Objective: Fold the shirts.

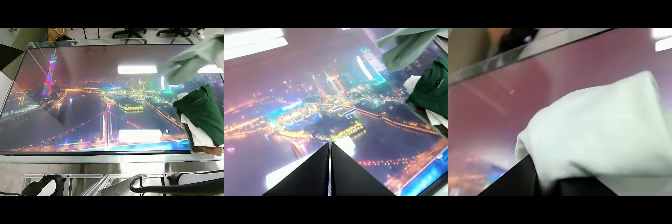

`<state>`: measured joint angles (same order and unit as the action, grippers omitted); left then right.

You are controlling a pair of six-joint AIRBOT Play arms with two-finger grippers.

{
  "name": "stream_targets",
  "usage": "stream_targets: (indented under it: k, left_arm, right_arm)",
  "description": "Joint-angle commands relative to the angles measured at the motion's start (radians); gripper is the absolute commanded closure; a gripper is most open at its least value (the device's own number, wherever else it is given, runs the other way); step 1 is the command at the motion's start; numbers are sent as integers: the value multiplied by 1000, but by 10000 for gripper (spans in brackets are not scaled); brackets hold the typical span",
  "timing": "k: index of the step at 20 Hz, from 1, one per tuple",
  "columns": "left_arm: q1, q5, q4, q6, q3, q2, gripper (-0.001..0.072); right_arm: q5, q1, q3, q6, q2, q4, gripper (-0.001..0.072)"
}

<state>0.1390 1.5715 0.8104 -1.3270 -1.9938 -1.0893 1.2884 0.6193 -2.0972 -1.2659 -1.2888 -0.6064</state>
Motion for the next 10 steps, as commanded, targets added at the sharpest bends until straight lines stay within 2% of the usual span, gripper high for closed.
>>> stream_targets:
  k: [1,5,10]
  left_arm:
    - [-35,27,-1,-1,0,-38,695]
    - [-161,25,0,-1,0,-102,695]
    - [-292,13,1,3,0,-172,695]
  right_arm:
    - [85,144,4,-67,21,-98,690]
    - [347,172,83,-166,35,-274,690]
    - [534,172,90,-352,87,-456,690]
